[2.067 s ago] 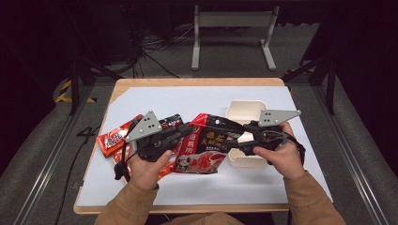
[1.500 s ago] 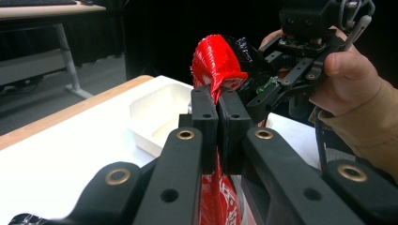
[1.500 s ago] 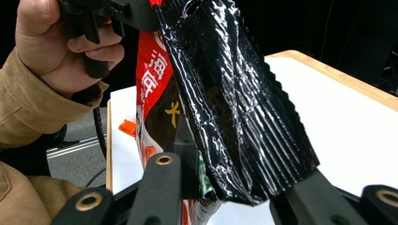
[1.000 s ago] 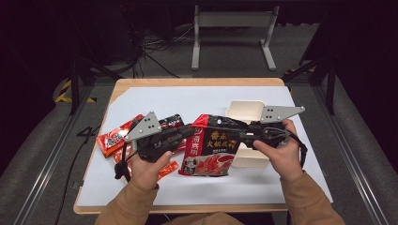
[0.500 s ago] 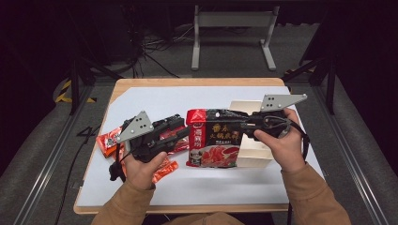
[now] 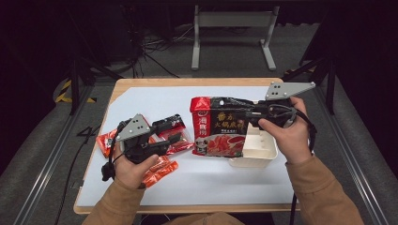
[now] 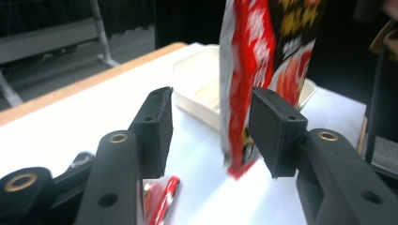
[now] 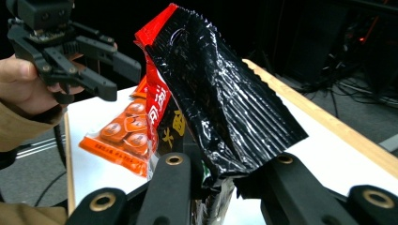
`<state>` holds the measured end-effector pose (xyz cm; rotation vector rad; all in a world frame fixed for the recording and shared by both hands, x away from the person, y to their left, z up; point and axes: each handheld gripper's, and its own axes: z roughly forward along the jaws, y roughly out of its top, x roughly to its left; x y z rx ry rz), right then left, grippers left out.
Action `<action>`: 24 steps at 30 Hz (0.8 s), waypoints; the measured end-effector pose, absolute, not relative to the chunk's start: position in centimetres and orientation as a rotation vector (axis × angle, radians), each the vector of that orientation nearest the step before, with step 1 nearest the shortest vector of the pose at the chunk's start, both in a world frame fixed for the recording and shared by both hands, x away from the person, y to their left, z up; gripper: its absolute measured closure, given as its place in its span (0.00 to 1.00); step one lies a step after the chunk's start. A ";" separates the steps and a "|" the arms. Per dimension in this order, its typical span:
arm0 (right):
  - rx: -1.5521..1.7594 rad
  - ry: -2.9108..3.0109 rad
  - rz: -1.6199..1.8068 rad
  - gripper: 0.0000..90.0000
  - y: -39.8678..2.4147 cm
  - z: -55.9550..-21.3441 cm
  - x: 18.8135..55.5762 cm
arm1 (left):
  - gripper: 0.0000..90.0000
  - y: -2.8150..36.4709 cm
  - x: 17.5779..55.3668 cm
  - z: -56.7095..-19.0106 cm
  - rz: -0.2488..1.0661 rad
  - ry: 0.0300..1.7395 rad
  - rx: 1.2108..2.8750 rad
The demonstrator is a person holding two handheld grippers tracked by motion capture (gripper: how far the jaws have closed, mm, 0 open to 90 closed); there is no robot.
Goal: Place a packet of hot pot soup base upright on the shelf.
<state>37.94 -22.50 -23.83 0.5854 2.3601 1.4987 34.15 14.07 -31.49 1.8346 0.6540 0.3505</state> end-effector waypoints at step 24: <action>0.558 2.279 1.369 0.86 -23.5 -21.1 41.9 | 0.49 15.2 35.8 -33.2 0.314 0.738 1.882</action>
